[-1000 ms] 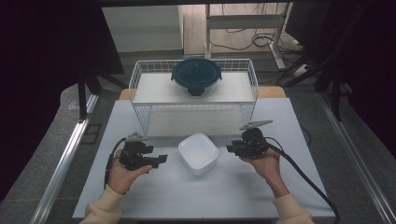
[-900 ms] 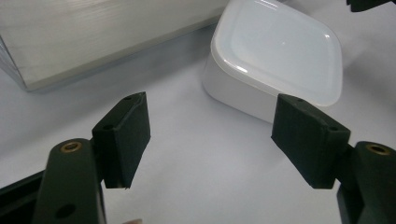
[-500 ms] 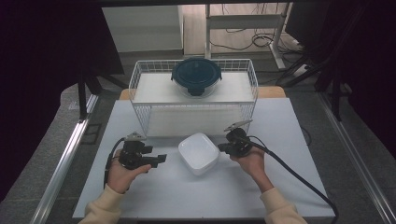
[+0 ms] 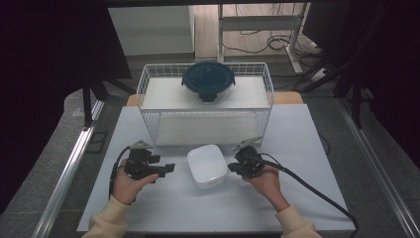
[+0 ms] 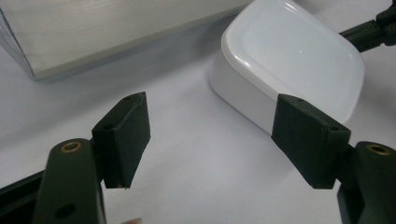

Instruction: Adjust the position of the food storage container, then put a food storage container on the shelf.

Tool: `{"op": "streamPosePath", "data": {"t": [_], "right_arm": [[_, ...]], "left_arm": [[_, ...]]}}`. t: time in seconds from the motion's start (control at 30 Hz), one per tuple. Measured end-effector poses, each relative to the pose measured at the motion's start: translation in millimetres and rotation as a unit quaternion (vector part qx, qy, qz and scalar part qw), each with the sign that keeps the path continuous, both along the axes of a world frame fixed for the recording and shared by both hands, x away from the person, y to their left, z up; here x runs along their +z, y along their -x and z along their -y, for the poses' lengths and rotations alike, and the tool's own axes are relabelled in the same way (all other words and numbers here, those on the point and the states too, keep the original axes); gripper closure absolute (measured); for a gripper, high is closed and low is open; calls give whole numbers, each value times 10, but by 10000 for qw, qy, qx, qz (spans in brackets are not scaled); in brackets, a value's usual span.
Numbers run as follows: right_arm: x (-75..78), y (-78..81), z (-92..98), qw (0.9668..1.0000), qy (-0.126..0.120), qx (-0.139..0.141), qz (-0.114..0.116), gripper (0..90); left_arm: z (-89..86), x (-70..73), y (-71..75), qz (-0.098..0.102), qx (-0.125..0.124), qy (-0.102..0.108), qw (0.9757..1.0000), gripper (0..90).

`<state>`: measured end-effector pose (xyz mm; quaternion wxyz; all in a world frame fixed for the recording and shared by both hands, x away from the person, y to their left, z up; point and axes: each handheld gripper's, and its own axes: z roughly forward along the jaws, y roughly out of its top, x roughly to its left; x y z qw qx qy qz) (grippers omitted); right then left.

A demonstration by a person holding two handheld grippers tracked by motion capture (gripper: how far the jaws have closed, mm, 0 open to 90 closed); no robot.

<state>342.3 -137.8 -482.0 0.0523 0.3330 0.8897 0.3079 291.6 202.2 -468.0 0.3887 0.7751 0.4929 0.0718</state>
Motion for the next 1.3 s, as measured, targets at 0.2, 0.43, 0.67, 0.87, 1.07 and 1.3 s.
{"op": "streamPosePath", "data": {"t": [0.2,0.43,0.67,0.87,1.07,1.3], "right_arm": [[-9,116,-38,9998,-51,160,-72,893],[-42,177,-82,9992,-242,270,-186,893],[49,161,-27,9987,-445,174,-190,893],[179,158,93,9969,-714,-311,127,567],[196,134,153,9882,-1421,-561,-102,268],[192,109,142,9826,-1708,-625,-371,220]], "left_arm": [[-11,3,-1,12,27,14,10000,273],[-10,4,6,21,18,6,10000,273],[-24,0,9,16,38,64,10000,272],[-46,21,24,72,101,248,9996,275],[-80,20,19,29,117,544,9984,275],[-106,8,18,-4,145,649,9978,274]]}}
